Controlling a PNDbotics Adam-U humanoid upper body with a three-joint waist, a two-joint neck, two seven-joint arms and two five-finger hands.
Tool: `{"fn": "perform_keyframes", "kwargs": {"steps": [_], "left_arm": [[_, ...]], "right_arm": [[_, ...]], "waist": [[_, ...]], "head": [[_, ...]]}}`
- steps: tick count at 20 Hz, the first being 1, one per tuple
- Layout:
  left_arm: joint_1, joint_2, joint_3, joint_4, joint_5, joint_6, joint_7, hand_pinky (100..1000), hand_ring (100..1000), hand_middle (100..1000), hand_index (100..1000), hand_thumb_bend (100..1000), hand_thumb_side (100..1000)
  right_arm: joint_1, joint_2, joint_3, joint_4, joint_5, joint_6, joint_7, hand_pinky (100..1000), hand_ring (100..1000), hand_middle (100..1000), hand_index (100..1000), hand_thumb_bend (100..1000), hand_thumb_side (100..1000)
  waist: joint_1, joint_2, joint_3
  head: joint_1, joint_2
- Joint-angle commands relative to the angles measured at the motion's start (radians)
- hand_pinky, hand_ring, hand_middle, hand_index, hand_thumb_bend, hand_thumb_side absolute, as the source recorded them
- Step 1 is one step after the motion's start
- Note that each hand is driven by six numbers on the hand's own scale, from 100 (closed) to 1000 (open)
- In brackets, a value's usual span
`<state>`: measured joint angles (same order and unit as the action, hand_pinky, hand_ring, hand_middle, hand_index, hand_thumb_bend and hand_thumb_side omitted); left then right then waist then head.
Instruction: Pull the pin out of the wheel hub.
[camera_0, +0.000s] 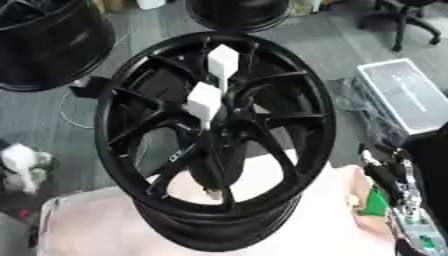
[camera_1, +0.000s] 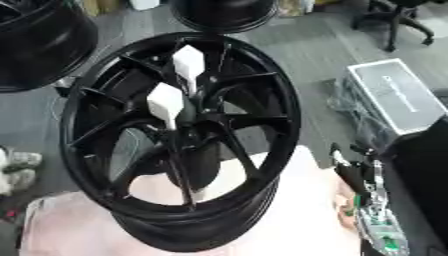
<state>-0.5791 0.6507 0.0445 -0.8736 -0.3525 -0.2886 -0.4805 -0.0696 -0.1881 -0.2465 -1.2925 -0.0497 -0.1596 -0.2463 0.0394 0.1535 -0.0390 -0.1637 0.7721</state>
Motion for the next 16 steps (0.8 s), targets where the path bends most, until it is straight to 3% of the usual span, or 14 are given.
{"fn": "perform_keyframes", "kwargs": {"steps": [1,3,5,8,10,16], "left_arm": [[-0.005,0.001,0.018,0.001,0.019,-0.003,0.067,560,646,827,878,603,948],[0.006,-0.016,0.027,-0.029,0.060,-0.001,0.083,559,650,819,872,567,947],[0.024,-0.033,0.044,-0.082,0.115,0.014,0.096,555,654,794,852,421,953],[0.072,-0.072,0.084,-0.211,0.225,0.063,0.116,553,659,760,827,285,983],[0.112,-0.111,0.114,-0.312,0.298,0.102,0.128,552,658,742,815,243,1000],[0.249,-0.304,0.220,-0.607,0.466,0.274,0.171,557,651,706,799,228,1000]], "right_arm": [[-0.006,-0.008,-0.004,-0.016,-0.005,-0.001,0.000,418,431,771,860,315,273],[-0.008,-0.006,-0.004,-0.016,-0.005,-0.002,0.002,418,431,771,860,316,273],[-0.008,-0.005,-0.004,-0.016,-0.005,-0.002,0.002,418,431,771,860,315,273],[-0.008,-0.003,-0.004,-0.017,-0.006,-0.002,0.001,419,431,771,860,314,273],[-0.010,-0.001,-0.005,-0.017,-0.007,-0.003,0.001,419,431,771,860,314,273],[-0.015,0.007,-0.005,-0.018,-0.011,-0.004,0.000,420,433,770,859,315,273]], "waist": [[0.000,-0.009,-0.001],[-0.001,-0.007,0.000],[-0.002,-0.006,0.001],[-0.005,-0.004,0.004],[-0.007,-0.001,0.005],[-0.017,0.006,0.012]], "head": [[0.001,-0.002],[-0.001,-0.002],[-0.003,-0.002],[-0.006,-0.002],[-0.009,-0.002],[-0.014,-0.002]]}}
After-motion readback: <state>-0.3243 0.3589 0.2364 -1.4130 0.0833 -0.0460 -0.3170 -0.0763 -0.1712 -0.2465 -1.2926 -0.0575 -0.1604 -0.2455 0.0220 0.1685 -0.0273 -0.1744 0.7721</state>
